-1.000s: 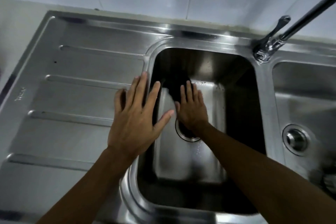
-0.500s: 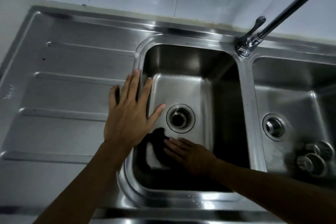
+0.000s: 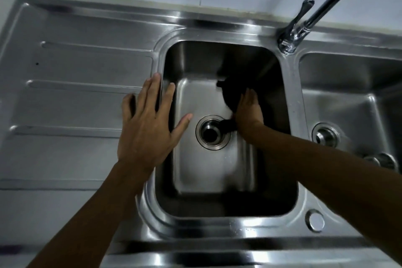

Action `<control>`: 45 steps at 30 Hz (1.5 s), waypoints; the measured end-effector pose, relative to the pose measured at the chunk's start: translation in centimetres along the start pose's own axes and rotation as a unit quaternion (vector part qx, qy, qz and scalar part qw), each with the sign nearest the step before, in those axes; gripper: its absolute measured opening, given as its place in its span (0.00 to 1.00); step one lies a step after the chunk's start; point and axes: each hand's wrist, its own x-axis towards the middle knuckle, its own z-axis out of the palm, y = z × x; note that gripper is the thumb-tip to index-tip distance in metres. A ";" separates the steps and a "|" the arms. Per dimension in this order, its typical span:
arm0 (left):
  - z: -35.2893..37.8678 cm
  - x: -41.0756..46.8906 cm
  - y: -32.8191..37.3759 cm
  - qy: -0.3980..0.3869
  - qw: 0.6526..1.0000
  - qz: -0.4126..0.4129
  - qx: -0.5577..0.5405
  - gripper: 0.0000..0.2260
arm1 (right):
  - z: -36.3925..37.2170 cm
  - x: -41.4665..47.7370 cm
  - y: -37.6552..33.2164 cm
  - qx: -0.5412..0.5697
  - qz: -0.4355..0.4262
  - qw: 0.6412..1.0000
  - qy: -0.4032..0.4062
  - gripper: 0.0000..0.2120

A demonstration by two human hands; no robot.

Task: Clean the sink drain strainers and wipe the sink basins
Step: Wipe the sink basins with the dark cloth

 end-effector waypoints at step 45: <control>-1.0 -12.5 37.0 -0.133 0.986 0.086 -0.050 0.31 | 21.3 -31.0 19.9 0.476 -0.264 0.800 0.253 0.20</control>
